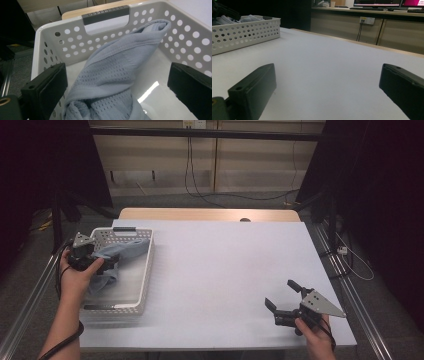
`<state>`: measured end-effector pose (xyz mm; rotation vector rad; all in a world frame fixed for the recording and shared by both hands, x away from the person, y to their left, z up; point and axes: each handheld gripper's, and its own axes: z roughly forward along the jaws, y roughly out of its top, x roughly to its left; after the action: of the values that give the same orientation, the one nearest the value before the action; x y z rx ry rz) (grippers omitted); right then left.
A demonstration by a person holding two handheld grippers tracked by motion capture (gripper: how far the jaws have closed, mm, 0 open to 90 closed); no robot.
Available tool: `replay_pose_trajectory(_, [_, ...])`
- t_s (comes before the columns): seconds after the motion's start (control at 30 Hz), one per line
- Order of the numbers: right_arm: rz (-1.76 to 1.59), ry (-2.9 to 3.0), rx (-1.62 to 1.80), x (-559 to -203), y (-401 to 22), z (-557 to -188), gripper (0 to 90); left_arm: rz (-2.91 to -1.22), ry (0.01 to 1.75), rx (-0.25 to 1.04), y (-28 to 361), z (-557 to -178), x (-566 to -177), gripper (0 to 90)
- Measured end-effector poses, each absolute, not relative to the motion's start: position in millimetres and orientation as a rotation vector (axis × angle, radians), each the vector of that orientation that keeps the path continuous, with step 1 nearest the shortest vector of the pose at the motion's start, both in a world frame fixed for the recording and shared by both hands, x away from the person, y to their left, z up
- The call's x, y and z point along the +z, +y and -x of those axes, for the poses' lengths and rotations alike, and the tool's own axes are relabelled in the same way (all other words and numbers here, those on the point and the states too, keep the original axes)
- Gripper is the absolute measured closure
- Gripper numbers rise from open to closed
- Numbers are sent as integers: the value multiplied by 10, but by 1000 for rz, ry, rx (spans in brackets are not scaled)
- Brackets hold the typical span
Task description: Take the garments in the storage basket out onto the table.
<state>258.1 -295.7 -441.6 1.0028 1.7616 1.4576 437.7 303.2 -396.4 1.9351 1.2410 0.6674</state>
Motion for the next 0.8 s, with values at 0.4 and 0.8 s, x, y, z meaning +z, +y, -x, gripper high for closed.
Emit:
replay_pose_trajectory(0.4, [-998,1768,1459,-4418,-2950,-2575,8,-1947,1263,665,3046,-4447,-4002,32])
replay_pose_trajectory(0.8, [-996,1777,1460,-4420,-2937,-2568,10,-2008,1284,644,3035,-4537,-4021,34])
